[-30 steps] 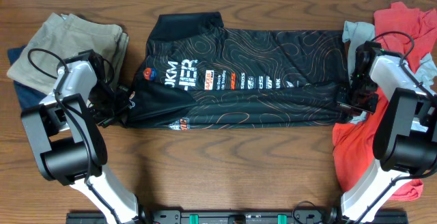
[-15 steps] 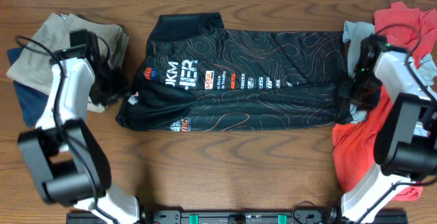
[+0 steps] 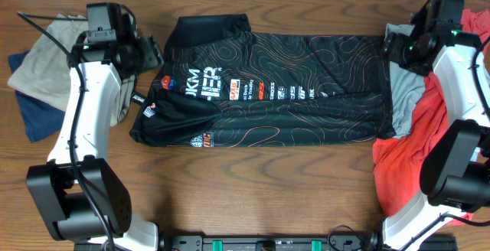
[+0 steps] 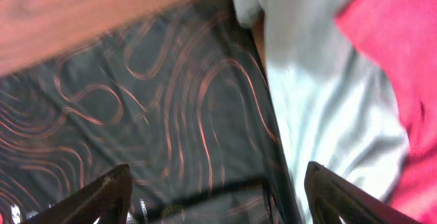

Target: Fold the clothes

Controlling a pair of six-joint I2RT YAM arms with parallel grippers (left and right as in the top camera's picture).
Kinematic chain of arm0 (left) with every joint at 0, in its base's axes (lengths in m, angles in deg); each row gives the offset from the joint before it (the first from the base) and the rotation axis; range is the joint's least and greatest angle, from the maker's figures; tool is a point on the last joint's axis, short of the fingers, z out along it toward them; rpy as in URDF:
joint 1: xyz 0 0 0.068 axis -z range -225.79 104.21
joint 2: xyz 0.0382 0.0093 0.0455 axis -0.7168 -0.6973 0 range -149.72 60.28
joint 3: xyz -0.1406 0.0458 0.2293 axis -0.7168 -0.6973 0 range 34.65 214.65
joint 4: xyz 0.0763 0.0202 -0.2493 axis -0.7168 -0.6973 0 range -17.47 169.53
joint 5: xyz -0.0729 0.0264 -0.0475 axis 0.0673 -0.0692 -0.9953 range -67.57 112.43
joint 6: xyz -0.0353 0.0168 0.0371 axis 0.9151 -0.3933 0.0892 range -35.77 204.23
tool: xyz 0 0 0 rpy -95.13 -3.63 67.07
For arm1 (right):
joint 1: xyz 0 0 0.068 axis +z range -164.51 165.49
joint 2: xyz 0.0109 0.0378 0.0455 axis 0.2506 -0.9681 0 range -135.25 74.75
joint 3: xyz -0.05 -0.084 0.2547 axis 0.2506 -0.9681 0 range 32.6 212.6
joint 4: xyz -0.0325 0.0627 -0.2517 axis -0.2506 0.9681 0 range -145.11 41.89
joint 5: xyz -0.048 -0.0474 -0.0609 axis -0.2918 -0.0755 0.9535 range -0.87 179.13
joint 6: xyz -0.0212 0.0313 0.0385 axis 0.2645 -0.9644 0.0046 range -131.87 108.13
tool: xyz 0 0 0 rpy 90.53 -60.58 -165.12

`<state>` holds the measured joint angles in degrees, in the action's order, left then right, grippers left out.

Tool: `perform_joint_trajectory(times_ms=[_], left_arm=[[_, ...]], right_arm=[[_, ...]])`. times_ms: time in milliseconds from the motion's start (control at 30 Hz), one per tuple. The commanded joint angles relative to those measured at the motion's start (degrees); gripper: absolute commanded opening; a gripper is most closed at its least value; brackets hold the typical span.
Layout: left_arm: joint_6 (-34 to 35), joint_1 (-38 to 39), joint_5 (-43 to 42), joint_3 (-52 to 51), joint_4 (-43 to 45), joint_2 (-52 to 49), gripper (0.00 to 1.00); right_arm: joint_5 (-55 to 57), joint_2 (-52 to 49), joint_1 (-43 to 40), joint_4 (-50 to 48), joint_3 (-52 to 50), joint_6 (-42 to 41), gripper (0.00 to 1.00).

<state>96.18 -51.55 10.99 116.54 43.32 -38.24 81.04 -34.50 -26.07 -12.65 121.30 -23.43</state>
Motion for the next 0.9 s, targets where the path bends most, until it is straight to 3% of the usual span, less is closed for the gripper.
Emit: perform_joint_trajectory(times_ms=[0, 67, 133, 200, 300, 867], left_arm=[[-0.5, 0.1, 0.0, 2.1, 2.2, -0.8, 0.72], [-0.5, 0.1, 0.1, 2.1, 2.7, -0.8, 0.72], [-0.5, 0.1, 0.1, 2.0, 2.4, -0.8, 0.72], [-0.5, 0.1, 0.0, 1.9, 1.9, -0.9, 0.72], [-0.5, 0.2, -0.2, 1.9, 0.6, -0.9, 0.71], [-0.5, 2.0, -0.1, 1.5, -0.8, -2.3, 0.72]], right_arm=[[-0.9, 0.4, 1.6, -2.8, 0.5, 2.7, 0.77], [1.5, 0.4, 1.9, -4.7, 0.4, 2.6, 0.65], [2.4, 0.4, 1.7, -6.2, 0.4, 2.6, 0.39], [2.3, 0.2, 1.2, -7.4, 0.4, 2.2, 0.19], [2.0, -0.6, 0.0, -7.5, 0.4, 2.2, 0.01], [6.7, -15.6, -1.4, -17.7, 0.4, 3.0, 0.01]])
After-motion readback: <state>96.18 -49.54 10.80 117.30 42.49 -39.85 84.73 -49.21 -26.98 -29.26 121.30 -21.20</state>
